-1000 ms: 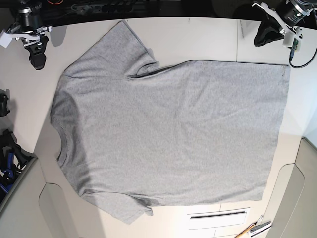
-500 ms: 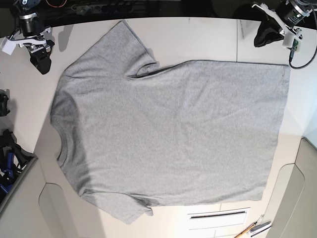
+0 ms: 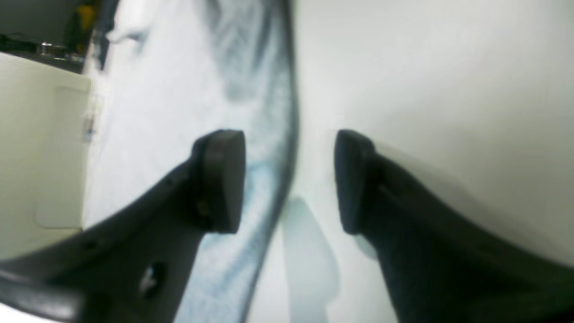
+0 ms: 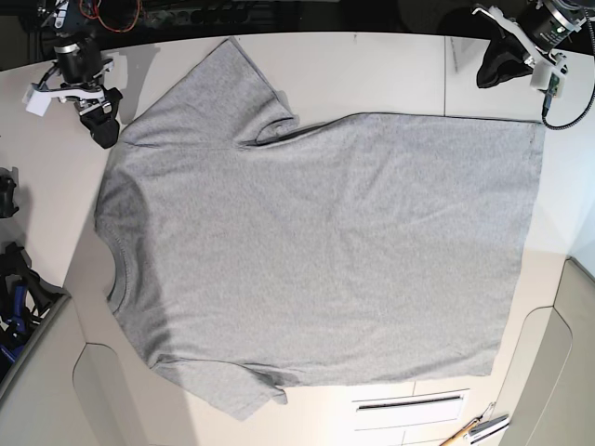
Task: Fold the T-shirt properly
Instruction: 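Move the right gripper down to the shirt's shoulder seam and pinch it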
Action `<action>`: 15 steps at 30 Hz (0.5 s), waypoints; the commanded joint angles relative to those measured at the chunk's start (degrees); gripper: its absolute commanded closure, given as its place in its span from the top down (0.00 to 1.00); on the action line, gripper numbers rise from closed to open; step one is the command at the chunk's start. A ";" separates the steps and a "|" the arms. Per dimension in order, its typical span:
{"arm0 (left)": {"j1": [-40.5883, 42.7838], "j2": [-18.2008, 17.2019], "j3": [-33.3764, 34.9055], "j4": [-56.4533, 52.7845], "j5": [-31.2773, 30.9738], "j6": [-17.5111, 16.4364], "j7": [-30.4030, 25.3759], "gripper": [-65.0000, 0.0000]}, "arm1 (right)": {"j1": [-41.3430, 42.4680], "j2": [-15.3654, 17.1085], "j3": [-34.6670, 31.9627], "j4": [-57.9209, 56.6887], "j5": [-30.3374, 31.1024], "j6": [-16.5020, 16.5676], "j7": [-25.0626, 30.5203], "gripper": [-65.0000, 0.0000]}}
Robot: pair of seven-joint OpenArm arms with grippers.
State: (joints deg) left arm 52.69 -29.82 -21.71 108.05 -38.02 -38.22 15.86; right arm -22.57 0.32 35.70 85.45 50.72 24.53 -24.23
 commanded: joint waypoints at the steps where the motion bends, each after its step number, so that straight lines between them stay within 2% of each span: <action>1: 0.50 -0.48 -0.48 0.70 -0.76 -0.66 -0.76 0.00 | 1.09 0.48 -0.66 -1.33 0.92 -0.35 -0.26 0.49; 6: 0.50 -0.48 -0.48 0.70 -0.76 -0.63 -0.55 0.00 | 3.89 0.46 -3.96 -7.52 0.90 -0.26 -0.28 0.49; 15: 0.48 -0.48 -0.48 0.70 -0.79 -0.63 -0.57 0.00 | 3.98 0.44 -10.08 -7.28 0.70 0.76 -2.84 0.49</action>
State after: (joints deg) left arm 52.69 -29.69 -21.71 108.05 -38.02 -38.22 16.32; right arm -18.24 1.50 26.59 78.54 50.04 25.71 -22.87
